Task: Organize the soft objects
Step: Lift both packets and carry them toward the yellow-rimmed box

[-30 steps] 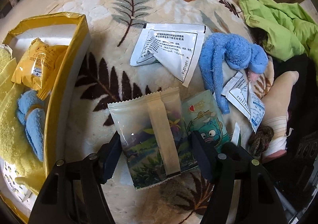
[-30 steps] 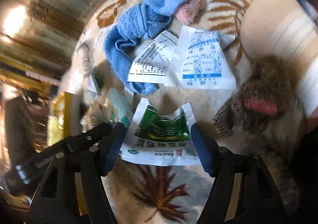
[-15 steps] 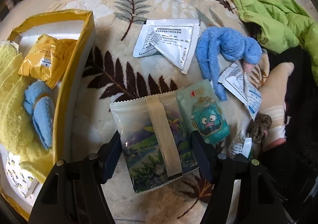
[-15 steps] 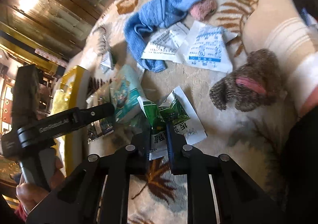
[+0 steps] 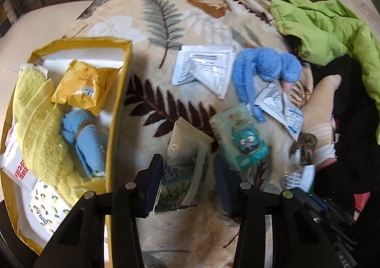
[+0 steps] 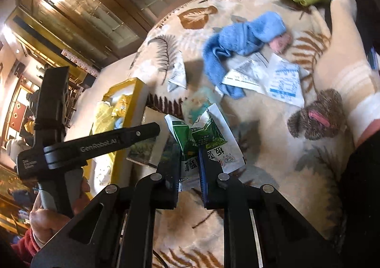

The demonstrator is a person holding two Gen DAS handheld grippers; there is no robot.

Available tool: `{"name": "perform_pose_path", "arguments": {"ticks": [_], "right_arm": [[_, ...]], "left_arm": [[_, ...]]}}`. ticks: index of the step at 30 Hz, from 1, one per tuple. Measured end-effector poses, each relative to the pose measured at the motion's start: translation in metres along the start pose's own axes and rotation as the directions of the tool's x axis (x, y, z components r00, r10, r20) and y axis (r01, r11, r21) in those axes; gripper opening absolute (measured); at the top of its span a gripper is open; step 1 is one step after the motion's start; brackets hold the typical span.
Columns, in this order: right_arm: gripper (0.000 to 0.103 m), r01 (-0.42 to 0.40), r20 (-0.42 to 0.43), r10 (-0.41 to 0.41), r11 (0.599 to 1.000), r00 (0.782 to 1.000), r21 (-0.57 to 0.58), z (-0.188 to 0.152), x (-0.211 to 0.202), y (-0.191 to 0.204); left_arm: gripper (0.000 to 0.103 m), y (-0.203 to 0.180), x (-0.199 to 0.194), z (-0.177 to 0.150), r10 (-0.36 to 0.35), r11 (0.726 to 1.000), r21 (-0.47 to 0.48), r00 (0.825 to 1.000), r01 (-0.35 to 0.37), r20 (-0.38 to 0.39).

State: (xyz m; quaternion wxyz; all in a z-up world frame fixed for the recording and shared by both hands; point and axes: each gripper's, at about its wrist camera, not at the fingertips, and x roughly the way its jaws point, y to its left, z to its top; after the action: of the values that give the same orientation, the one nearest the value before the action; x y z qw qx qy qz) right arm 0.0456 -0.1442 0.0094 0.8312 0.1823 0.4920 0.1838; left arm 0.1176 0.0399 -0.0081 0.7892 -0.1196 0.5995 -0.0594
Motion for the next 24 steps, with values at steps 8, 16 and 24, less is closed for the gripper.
{"name": "perform_pose_path", "arguments": {"ticks": [8, 16, 24], "right_arm": [[0.013, -0.006, 0.001, 0.006, 1.000, 1.000, 0.022, -0.003, -0.005, -0.004], [0.014, -0.022, -0.005, 0.022, 0.999, 1.000, 0.043, -0.003, -0.002, -0.009], [0.014, -0.035, 0.011, 0.034, 0.997, 0.999, 0.076, -0.001, -0.007, -0.021]], "left_arm": [[0.049, 0.001, 0.025, -0.001, 0.017, 1.000, -0.021, 0.999, -0.018, -0.051], [0.076, -0.025, 0.036, 0.007, 0.036, 0.999, 0.036, 0.997, -0.034, -0.061], [0.075, -0.041, 0.061, -0.006, 0.174, 0.970, 0.185, 0.982, -0.157, -0.079]]}}
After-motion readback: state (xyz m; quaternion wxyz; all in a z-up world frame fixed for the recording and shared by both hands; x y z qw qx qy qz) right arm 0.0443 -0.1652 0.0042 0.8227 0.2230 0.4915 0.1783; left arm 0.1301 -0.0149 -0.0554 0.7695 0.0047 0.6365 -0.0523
